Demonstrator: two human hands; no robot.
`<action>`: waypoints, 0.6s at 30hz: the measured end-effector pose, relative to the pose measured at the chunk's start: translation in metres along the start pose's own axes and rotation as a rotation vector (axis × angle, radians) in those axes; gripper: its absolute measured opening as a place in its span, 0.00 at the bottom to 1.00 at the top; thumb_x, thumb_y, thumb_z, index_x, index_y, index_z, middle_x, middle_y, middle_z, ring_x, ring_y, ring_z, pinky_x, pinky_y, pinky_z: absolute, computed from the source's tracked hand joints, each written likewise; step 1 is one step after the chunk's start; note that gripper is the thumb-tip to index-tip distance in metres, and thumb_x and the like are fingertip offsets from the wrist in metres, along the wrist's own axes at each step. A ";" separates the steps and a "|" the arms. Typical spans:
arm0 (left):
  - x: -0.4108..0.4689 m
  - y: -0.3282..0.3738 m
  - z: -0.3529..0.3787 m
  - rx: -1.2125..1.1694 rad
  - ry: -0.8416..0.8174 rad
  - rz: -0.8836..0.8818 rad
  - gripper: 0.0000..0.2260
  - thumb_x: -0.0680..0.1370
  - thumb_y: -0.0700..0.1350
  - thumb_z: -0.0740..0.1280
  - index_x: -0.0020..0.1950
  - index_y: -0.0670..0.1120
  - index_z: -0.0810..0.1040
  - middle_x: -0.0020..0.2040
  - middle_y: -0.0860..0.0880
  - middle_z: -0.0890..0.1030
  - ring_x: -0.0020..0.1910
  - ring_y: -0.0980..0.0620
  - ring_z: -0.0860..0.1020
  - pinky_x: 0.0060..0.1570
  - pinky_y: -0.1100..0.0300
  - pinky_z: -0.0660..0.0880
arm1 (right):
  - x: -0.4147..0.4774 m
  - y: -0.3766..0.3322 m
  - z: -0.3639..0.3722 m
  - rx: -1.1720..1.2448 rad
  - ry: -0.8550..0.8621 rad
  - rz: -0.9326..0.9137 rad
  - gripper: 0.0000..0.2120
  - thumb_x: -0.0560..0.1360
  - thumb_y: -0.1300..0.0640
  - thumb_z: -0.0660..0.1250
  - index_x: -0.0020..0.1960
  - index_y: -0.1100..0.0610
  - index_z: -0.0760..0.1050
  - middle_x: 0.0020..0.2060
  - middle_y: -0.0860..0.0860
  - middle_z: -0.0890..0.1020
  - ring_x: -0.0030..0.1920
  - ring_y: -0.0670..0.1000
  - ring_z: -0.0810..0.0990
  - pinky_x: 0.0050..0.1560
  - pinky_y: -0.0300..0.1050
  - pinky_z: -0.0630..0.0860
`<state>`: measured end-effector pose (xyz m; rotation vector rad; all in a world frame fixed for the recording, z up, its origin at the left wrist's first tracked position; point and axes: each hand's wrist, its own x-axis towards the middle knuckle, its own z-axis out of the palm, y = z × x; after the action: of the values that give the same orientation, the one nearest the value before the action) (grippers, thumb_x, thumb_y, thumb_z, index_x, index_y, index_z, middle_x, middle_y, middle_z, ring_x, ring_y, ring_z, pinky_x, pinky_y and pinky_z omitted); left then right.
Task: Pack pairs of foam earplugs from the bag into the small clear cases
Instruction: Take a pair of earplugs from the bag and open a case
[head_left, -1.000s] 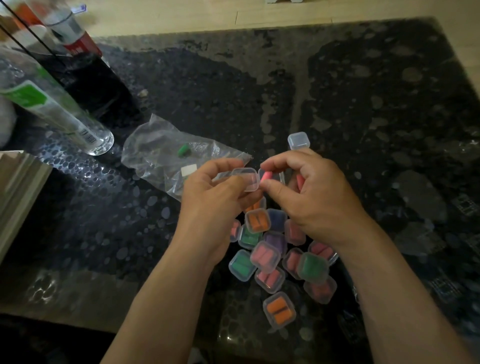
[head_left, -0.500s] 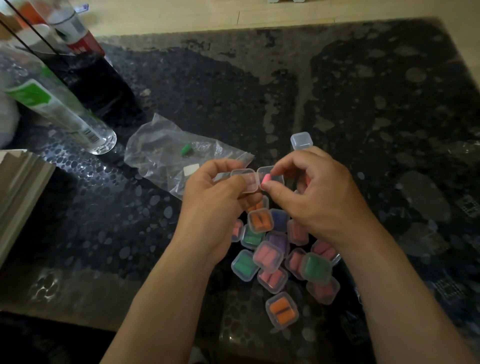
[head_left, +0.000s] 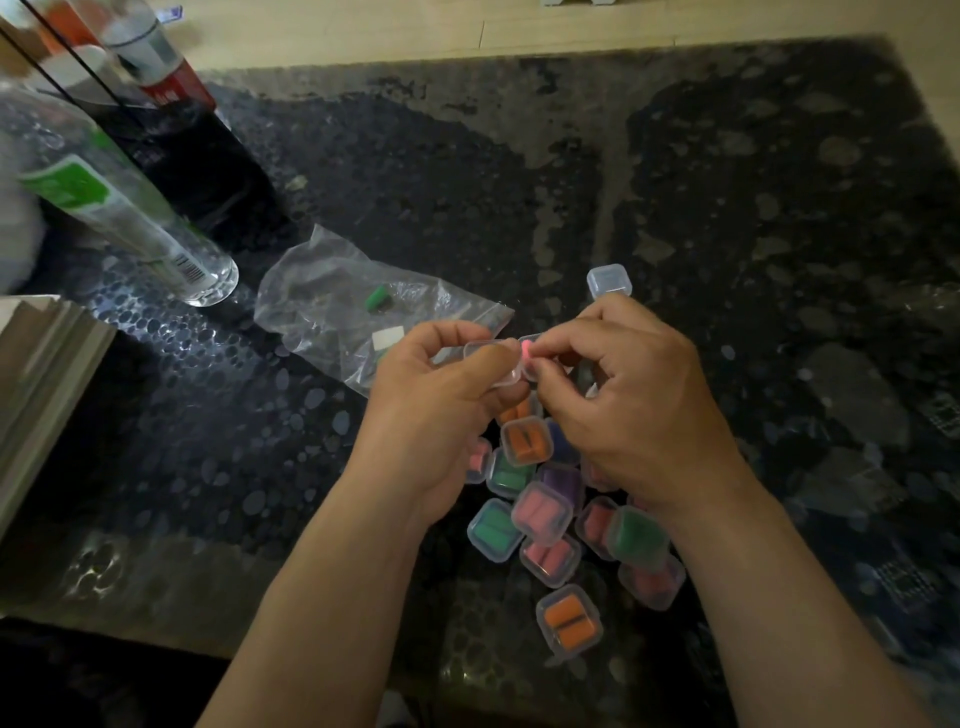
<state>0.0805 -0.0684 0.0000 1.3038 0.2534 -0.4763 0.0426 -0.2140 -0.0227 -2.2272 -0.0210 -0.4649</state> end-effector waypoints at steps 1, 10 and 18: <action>0.000 -0.001 -0.001 0.009 0.002 0.004 0.08 0.77 0.34 0.72 0.51 0.44 0.76 0.39 0.45 0.84 0.40 0.48 0.82 0.43 0.55 0.81 | 0.000 0.000 0.000 0.028 -0.014 0.015 0.04 0.74 0.61 0.73 0.47 0.56 0.85 0.41 0.47 0.77 0.37 0.41 0.77 0.37 0.29 0.70; 0.001 -0.001 0.000 0.117 0.089 0.036 0.12 0.74 0.35 0.76 0.50 0.45 0.76 0.37 0.48 0.83 0.34 0.50 0.82 0.33 0.55 0.77 | 0.009 0.001 -0.011 0.363 0.005 0.340 0.19 0.71 0.70 0.55 0.45 0.48 0.75 0.41 0.47 0.78 0.38 0.43 0.77 0.40 0.43 0.75; -0.001 -0.001 0.004 0.193 0.108 0.063 0.13 0.74 0.34 0.74 0.55 0.46 0.78 0.46 0.40 0.84 0.37 0.46 0.82 0.37 0.53 0.81 | 0.008 0.001 -0.014 0.339 0.101 0.286 0.09 0.73 0.63 0.75 0.49 0.54 0.78 0.42 0.47 0.82 0.42 0.48 0.84 0.44 0.44 0.84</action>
<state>0.0789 -0.0718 0.0004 1.5238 0.2601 -0.3841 0.0454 -0.2264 -0.0127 -1.8354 0.2510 -0.3835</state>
